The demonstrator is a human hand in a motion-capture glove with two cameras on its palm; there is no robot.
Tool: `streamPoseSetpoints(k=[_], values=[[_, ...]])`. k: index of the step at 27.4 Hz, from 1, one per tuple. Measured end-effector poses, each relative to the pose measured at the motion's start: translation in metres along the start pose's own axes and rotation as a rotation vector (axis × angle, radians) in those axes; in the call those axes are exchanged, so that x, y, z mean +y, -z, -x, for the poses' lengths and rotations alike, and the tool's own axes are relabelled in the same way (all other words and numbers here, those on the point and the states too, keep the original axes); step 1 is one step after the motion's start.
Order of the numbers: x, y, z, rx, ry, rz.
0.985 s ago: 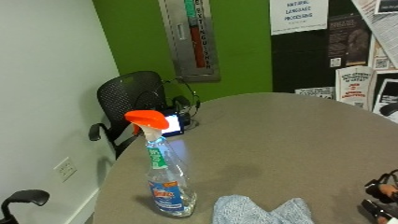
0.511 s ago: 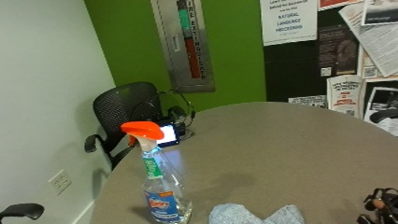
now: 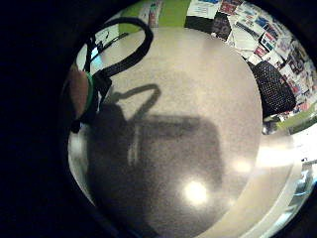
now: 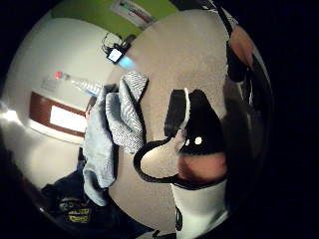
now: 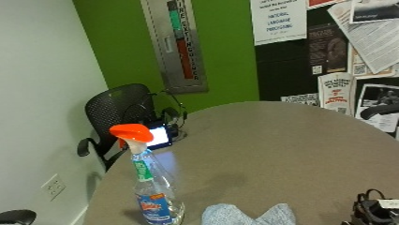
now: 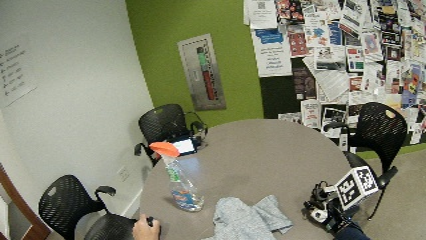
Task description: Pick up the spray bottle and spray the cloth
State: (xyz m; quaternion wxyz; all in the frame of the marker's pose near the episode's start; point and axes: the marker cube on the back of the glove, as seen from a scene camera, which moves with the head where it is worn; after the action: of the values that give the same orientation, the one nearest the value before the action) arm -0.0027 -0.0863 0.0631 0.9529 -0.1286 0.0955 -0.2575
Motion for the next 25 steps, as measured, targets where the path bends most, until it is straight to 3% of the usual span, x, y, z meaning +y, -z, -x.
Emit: streamPoseSetpoints(k=[25], values=[[-0.004, 0.009, 0.017, 0.002, 0.031, -0.068]])
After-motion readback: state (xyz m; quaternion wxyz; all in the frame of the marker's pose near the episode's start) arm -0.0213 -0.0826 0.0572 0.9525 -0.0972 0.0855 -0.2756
